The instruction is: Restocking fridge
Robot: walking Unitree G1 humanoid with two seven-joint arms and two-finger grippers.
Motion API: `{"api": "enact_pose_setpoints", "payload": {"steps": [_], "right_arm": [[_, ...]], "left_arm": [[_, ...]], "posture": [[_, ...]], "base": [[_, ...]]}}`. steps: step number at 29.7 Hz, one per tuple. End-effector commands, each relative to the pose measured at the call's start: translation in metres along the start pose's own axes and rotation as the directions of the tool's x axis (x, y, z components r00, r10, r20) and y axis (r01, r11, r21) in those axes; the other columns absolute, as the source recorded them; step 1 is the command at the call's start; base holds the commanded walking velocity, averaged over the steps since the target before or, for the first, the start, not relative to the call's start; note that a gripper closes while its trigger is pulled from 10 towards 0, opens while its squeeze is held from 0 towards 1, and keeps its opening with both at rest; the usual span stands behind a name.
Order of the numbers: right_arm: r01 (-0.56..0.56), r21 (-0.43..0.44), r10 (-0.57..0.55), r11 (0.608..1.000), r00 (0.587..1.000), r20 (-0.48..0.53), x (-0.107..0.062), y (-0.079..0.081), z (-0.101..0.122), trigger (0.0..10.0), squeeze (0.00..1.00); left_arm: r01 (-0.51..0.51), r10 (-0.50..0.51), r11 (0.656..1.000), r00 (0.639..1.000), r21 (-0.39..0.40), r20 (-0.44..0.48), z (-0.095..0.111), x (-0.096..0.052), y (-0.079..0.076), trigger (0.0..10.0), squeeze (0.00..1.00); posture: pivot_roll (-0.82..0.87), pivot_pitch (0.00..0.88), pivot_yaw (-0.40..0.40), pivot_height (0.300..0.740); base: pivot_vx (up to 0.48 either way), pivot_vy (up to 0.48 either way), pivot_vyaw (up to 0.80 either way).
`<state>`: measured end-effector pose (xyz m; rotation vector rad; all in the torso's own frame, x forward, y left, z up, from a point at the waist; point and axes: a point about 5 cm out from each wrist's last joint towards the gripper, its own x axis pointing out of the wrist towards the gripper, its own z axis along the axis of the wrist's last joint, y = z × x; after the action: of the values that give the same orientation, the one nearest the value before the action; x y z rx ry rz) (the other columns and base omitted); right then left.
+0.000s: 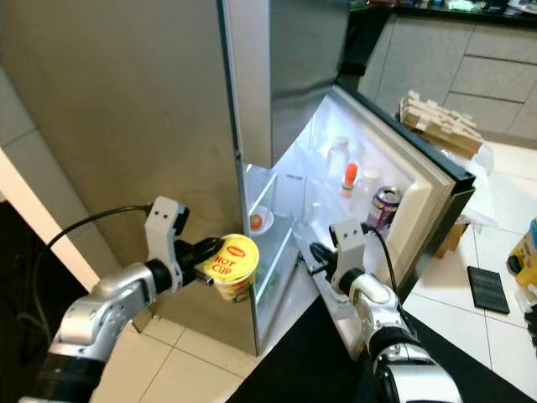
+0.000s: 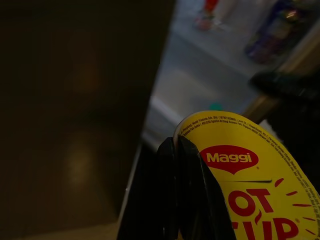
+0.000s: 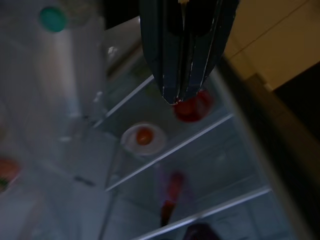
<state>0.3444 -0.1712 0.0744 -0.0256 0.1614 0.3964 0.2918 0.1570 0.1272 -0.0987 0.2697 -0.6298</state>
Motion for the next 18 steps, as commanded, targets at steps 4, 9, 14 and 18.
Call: {"api": "enact_pose_setpoints", "payload": {"steps": [4, 9, 14, 18], "right_arm": [[0.100, -0.021, -0.101, 0.995, 0.994, -0.041, -0.004, -0.018, 0.001, 10.0, 0.00], [0.132, -0.041, -0.134, 0.990, 0.989, -0.055, -0.007, -0.026, 0.002, 10.0, 0.00], [0.149, -0.052, -0.152, 0.987, 0.987, -0.057, -0.009, -0.030, 0.003, 10.0, 0.00], [0.167, -0.060, -0.170, 0.984, 0.984, -0.047, -0.010, -0.034, 0.005, 10.0, 0.00]], "left_arm": [[-0.025, 0.025, 1.000, 1.000, 0.002, -0.008, -0.001, -0.013, 0.003, 10.0, 0.00], [-0.027, 0.027, 1.000, 1.000, -0.002, -0.005, 0.000, -0.022, 0.000, 10.0, 0.00], [-0.026, 0.026, 1.000, 1.000, -0.011, 0.003, 0.001, -0.027, -0.004, 10.0, 0.00], [-0.023, 0.023, 1.000, 1.000, -0.013, 0.007, 0.002, -0.032, -0.007, 10.0, 0.00]], "posture": [[0.11, 0.120, -0.011, 0.740], [0.13, 0.167, -0.007, 0.740], [0.14, 0.203, -0.001, 0.740], [0.15, 0.221, 0.006, 0.740]], "base": [[0.000, 0.000, 0.00], [0.000, 0.000, 0.00], [0.000, 0.000, 0.00], [0.000, 0.000, 0.00]]}}
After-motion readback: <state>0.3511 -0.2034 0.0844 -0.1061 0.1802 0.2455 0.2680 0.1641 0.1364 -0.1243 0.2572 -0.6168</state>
